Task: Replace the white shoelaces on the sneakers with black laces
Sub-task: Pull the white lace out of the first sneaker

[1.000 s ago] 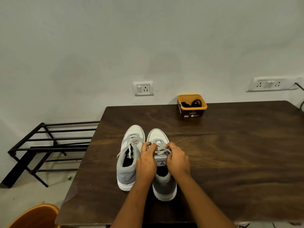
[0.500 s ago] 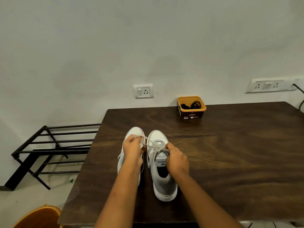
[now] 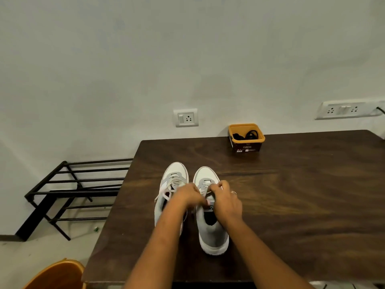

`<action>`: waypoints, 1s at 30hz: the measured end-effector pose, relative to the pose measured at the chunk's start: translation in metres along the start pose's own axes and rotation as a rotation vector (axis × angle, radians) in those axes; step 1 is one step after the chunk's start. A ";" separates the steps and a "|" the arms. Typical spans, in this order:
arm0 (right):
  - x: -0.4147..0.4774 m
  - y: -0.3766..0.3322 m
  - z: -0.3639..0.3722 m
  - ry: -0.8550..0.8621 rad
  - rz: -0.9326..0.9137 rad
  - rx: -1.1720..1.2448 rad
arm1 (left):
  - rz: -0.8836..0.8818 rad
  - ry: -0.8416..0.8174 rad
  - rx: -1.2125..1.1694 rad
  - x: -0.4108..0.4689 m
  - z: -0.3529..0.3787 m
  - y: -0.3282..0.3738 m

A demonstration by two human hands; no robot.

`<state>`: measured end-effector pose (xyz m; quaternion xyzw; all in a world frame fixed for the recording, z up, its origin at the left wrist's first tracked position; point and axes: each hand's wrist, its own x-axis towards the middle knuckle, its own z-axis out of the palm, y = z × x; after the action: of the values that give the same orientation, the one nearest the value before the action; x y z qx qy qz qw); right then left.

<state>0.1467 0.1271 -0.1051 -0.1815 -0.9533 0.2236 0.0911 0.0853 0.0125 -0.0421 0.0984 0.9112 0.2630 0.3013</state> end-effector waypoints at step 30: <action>0.037 0.041 -0.067 0.102 0.515 1.948 | 0.093 0.592 0.057 0.009 0.081 -0.016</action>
<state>0.1427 0.2017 -0.0610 -0.2378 -0.2824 0.9099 0.1893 0.1264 0.0365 -0.1102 0.0675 0.9610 0.2680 0.0072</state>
